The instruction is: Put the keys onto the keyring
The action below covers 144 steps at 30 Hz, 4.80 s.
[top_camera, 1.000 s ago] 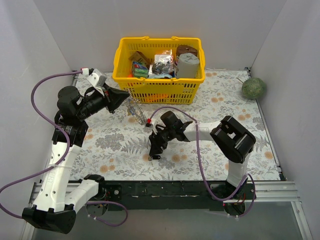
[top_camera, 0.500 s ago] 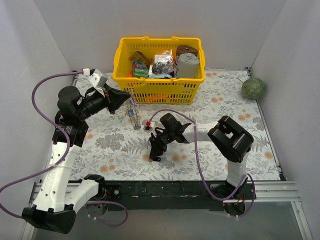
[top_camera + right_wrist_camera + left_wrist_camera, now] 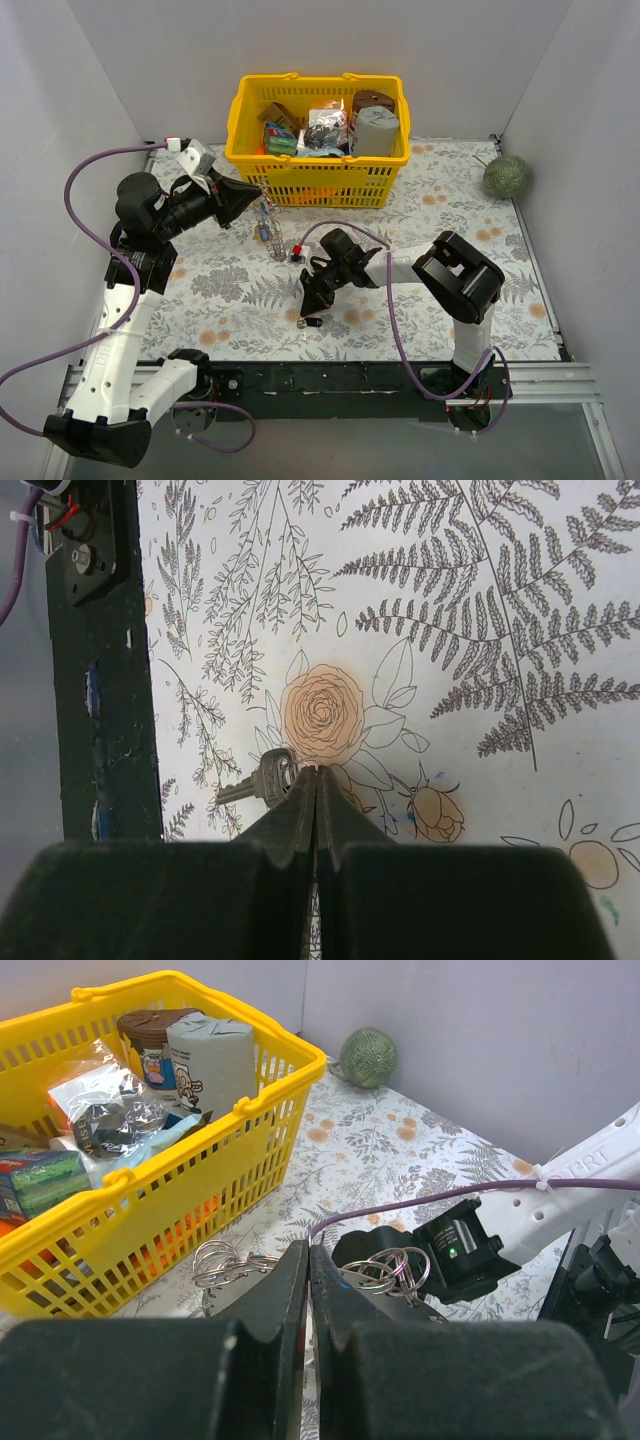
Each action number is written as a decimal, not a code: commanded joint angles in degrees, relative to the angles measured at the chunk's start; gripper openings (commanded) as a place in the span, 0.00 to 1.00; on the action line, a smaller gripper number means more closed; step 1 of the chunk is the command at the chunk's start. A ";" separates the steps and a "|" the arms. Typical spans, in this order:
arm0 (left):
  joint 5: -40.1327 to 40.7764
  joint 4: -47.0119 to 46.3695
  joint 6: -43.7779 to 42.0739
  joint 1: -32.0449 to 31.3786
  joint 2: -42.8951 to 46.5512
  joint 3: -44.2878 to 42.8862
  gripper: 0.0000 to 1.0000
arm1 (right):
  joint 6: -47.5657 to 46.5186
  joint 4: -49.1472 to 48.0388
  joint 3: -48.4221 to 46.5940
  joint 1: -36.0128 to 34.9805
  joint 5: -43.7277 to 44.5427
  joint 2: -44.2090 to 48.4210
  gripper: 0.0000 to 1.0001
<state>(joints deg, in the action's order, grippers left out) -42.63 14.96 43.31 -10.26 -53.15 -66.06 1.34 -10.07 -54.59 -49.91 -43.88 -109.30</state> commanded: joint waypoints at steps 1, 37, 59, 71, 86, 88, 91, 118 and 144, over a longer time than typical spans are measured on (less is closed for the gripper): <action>-0.26 -1.51 -0.51 -0.11 1.47 0.06 0.00 | 0.06 -2.15 0.36 -0.36 0.72 1.10 0.01; 0.97 -1.60 -0.51 -0.20 3.14 2.61 0.00 | 7.53 18.67 -6.49 -16.45 46.78 4.62 0.57; 0.71 -2.22 -0.60 -0.20 2.61 3.13 0.00 | 14.39 20.61 0.54 -15.83 58.82 10.50 0.38; 0.27 -2.48 -0.51 -0.20 2.78 3.57 0.00 | 13.33 22.02 -3.77 -18.37 56.45 14.29 0.67; -0.17 -2.48 -0.59 -0.29 3.14 3.92 0.00 | 14.82 21.93 -4.56 -22.51 54.77 7.70 0.51; -0.17 -2.39 -0.68 -0.29 3.05 4.01 0.00 | 14.91 22.63 -4.56 -22.51 56.26 6.82 0.49; -0.26 -2.48 -0.68 -0.20 2.96 4.01 0.00 | 15.88 23.25 -3.60 -22.51 59.50 6.55 0.45; -0.61 -3.53 -0.16 -0.20 2.78 5.51 0.00 | 16.93 17.37 7.56 -8.55 54.71 28.34 0.74; -0.87 -4.24 0.37 -0.20 3.05 6.65 0.00 | 20.71 24.91 -1.31 -6.25 51.78 12.00 0.49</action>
<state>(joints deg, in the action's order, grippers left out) -42.76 13.23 43.51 -10.26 -51.42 -59.18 20.49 12.29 -53.52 -55.00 5.80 -95.39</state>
